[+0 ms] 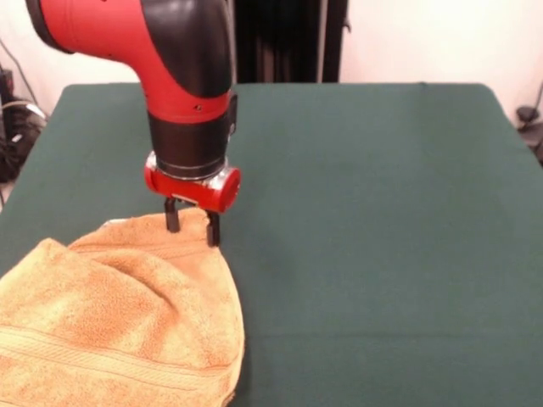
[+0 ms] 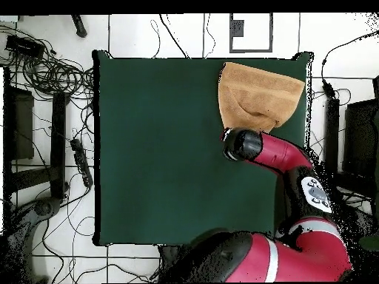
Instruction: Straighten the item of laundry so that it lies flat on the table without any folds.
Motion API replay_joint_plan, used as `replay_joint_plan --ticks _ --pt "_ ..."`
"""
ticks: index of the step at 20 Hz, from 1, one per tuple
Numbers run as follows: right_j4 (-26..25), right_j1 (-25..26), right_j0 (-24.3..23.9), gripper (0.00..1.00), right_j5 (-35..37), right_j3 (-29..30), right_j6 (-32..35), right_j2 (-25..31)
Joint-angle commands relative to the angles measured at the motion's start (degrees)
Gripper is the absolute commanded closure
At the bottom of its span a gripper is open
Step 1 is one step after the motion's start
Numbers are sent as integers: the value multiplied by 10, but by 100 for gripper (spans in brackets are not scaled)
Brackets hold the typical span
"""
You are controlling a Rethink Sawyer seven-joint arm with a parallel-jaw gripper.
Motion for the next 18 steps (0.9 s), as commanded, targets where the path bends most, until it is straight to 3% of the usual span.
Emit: replay_joint_plan --ticks 1,11,12,18 --pt "50 177 38 0 -24 -140 126 5" --pt "35 179 33 0 0 -152 92 12" --pt "33 178 28 100 2 -152 88 20" --pt "26 176 26 100 -10 -151 81 24"
